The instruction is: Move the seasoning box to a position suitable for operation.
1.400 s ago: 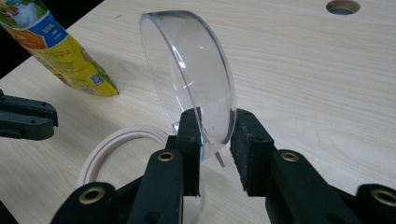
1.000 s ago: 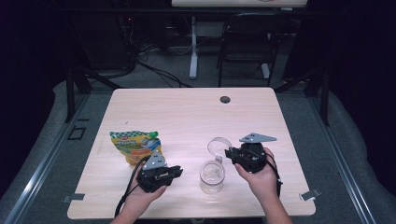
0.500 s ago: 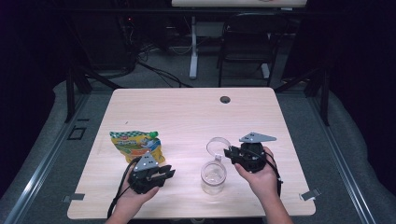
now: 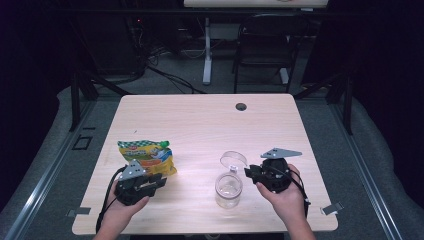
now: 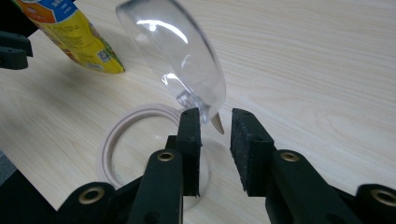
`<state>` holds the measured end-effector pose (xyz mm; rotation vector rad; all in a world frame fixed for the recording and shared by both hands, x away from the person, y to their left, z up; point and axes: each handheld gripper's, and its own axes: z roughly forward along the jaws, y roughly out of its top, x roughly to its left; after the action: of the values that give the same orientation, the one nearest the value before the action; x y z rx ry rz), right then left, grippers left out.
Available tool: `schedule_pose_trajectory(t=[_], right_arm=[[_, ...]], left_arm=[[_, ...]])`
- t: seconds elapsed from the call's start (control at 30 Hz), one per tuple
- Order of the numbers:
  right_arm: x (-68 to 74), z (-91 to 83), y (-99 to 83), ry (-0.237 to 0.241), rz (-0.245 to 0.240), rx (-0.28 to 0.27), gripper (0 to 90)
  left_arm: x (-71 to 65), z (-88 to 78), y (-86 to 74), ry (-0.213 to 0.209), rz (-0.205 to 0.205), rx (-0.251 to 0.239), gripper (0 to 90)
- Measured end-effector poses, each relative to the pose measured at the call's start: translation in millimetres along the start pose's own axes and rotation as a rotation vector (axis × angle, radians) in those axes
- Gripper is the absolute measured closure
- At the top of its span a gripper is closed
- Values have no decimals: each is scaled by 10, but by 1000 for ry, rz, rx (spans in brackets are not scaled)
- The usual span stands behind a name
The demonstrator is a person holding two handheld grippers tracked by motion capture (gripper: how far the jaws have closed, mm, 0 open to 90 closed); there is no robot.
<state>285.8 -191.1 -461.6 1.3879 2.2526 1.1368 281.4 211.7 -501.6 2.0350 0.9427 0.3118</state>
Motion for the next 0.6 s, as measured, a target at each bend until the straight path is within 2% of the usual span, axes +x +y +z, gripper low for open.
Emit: schedule_pose_trajectory(t=[0.07,0.17,0.33,0.5,0.6], right_arm=[[-24,-6,-47,-7,24,-12,714],[-44,-35,-73,-8,36,-27,706],[-27,-88,-81,-12,31,-38,701],[-104,-71,-224,-25,23,-16,697],[-163,-37,-328,-18,26,-21,692]], left_arm=[[43,-28,-16,9,-6,-2,708],[95,-58,-37,20,-15,-7,697],[180,-132,-78,45,-35,-28,688],[298,-194,-126,61,-55,-38,683],[357,-239,-158,70,-72,-40,669]])
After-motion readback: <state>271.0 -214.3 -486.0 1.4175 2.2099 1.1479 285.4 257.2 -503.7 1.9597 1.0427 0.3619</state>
